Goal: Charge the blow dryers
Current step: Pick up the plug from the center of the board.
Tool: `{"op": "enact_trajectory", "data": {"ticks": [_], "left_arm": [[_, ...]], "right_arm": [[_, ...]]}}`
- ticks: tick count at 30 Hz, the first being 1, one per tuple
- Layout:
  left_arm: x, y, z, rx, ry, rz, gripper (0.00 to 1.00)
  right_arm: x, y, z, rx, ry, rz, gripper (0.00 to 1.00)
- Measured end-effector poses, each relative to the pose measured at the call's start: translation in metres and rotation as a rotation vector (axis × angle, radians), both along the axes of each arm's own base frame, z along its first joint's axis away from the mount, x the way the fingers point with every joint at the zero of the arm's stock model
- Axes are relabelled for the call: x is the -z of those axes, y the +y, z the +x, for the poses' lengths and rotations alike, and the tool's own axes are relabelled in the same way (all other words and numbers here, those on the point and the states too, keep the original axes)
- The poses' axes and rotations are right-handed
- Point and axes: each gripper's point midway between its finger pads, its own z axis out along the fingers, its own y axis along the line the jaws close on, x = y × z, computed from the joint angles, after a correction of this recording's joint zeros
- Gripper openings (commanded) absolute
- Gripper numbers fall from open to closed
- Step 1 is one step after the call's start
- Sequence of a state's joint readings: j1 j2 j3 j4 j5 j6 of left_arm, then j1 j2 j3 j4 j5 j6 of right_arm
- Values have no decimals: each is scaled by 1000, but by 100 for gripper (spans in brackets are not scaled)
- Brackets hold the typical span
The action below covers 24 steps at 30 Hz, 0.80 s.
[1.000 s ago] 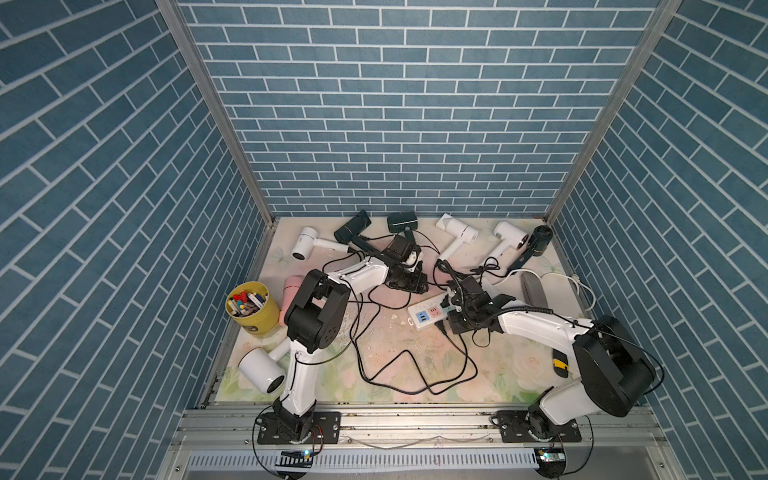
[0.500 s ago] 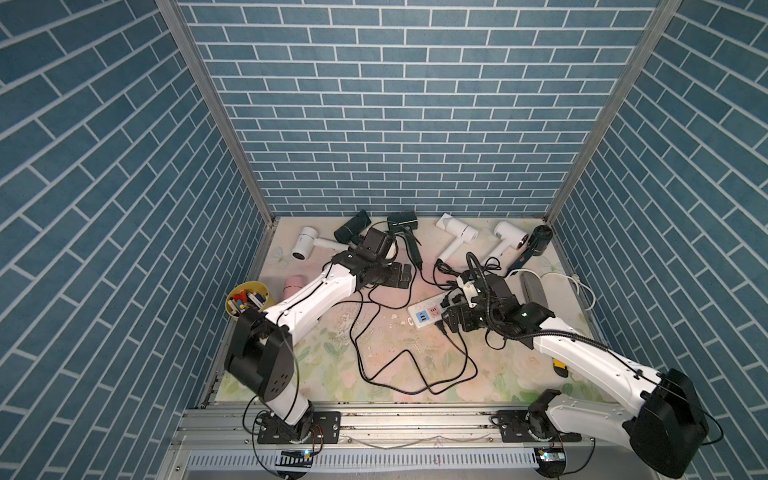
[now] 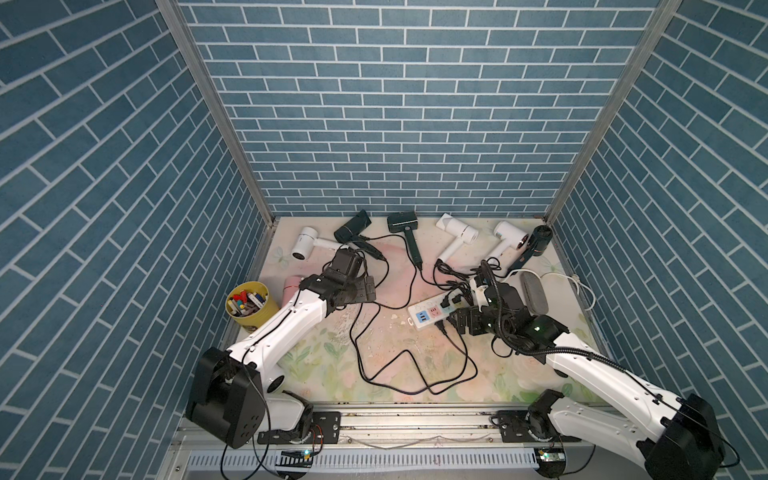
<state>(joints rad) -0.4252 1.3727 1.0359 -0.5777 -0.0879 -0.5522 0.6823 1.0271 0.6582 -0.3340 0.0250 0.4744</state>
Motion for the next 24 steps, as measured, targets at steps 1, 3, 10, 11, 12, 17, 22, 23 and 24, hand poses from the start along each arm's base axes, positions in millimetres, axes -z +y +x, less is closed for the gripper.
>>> {"op": "enact_trajectory", "data": {"ticks": [1,3,10,11,12,17,22,23,24], "left_arm": [[-1,2,4,-21,6,2,90],[-7,5,15,-65,12,13,86],[-15,5,69,-194,46,88,65],[-11,4,75,-210,58,96,62],[-5,4,81,-224,77,107,60],[24,3,107,-282,164,158,56],[45,13,119,-337,214,172,56],[48,16,120,-347,220,173,56],[52,21,121,-360,228,173,55]], "right_arm": [[5,-2,0,6,1,-10,99],[11,-5,0,14,1,-22,99],[8,-13,5,53,-72,-15,99],[8,-14,5,56,-79,-13,99],[8,-14,6,59,-87,-10,99],[8,-15,7,60,-105,-7,99],[14,-14,8,59,-92,-19,99],[17,-14,8,58,-85,-24,99],[19,-14,8,56,-78,-28,99]]}}
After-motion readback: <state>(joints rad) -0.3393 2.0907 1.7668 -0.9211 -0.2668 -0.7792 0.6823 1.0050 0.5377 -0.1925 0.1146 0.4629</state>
